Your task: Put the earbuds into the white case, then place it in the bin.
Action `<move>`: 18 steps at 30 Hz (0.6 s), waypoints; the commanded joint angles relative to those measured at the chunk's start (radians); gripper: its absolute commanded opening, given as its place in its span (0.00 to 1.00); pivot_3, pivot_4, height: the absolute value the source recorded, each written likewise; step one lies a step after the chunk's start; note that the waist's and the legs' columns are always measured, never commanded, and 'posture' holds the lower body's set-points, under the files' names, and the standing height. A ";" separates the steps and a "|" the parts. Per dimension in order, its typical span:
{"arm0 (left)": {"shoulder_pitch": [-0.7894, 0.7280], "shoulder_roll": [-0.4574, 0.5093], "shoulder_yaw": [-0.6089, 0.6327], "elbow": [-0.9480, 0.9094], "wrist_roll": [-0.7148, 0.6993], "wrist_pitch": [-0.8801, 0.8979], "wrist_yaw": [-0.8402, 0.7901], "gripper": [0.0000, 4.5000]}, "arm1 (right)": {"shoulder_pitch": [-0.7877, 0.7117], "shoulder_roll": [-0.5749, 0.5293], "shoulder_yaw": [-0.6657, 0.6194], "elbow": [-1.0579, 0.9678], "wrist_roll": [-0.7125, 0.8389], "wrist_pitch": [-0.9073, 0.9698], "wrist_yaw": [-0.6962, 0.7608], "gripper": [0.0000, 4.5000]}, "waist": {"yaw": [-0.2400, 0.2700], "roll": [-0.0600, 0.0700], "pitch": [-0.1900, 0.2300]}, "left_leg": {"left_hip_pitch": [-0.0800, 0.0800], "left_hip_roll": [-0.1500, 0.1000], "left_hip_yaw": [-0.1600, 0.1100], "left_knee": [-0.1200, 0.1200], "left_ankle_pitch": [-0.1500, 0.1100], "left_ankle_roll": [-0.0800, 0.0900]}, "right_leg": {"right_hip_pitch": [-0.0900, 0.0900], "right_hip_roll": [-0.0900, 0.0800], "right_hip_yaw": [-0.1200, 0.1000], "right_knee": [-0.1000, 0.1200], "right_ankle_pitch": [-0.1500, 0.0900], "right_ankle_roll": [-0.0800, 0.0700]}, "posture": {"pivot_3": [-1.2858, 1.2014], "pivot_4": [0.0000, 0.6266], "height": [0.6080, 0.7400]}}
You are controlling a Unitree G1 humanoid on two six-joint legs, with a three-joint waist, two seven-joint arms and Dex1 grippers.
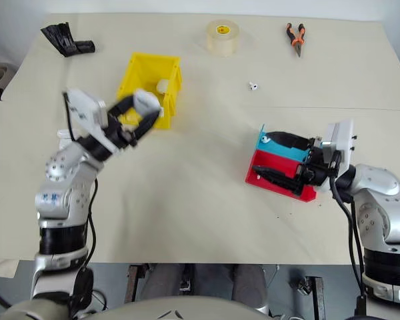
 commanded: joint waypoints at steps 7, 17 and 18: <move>-0.345 -0.012 -0.027 0.549 0.119 -0.131 0.105 0.65 | -0.011 -0.006 -0.014 -0.029 -0.003 -0.007 -0.033 0.99 | -0.005 -0.001 0.000 | 0.000 -0.001 0.001 -0.002 0.000 0.000 | 0.000 0.000 -0.001 -0.001 0.000 0.000 | 0.52 0.24 1.00; -0.365 0.021 -0.064 0.601 0.129 -0.123 -0.002 0.91 | 0.043 0.008 -0.024 -0.089 0.008 -0.002 -0.074 1.00 | -0.007 -0.002 0.000 | 0.000 -0.001 0.001 -0.003 0.000 0.000 | 0.000 0.000 -0.001 -0.001 0.000 0.000 | 0.52 0.24 1.00; -0.355 0.025 -0.064 0.583 0.127 -0.110 -0.007 0.98 | 0.048 0.008 -0.023 -0.091 0.008 -0.003 -0.075 1.00 | -0.007 -0.002 0.000 | 0.000 -0.001 0.001 -0.003 0.000 0.000 | 0.000 0.000 -0.001 -0.001 0.000 0.000 | 0.52 0.24 1.00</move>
